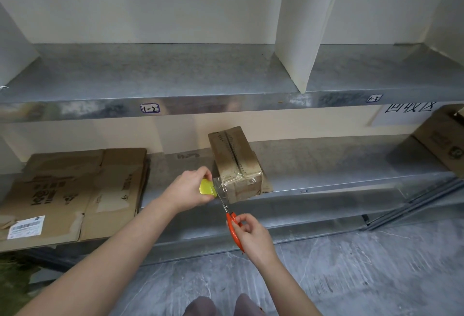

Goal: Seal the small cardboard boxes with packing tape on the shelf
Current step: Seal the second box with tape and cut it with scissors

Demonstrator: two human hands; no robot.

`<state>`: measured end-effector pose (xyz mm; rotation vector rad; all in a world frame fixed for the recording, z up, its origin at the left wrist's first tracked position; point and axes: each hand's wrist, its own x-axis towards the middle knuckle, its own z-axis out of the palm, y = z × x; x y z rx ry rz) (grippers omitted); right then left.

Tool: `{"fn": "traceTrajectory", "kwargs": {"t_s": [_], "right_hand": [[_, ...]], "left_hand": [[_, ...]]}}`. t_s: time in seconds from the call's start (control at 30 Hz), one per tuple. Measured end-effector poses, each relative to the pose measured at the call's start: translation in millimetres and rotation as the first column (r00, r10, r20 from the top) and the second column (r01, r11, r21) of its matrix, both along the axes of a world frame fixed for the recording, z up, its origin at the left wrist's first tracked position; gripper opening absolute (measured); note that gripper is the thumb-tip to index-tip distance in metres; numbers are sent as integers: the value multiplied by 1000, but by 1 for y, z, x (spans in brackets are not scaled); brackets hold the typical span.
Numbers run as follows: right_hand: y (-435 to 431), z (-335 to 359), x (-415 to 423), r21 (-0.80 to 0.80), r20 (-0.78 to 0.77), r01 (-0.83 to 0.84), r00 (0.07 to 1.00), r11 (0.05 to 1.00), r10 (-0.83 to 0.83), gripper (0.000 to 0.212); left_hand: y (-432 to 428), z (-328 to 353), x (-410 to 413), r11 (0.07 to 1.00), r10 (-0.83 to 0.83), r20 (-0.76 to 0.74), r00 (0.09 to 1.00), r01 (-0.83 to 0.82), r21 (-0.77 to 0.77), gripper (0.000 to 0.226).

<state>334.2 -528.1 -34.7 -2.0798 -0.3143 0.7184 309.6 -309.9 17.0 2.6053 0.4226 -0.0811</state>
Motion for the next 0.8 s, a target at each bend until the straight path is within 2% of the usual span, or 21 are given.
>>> {"fn": "traceTrajectory", "kwargs": {"t_s": [0.2,0.33,0.5,0.8], "right_hand": [[0,1,3,-47,13,-16,1000,999,17,19],[2,6,-2,25,-164,-28,986,999,32,35],[3,11,-5,65,-319,-64,944,996,82,42],[3,17,0,42,-393,-112,912,993,119,49]], "left_hand": [[0,0,-2,1000,-2,8,1000,2,5,45],[-1,-1,-1,1000,-15,0,1000,15,9,44],[-4,-3,1,999,-26,23,999,25,35,41],[-4,-4,1,998,-41,-5,999,41,46,41]]}}
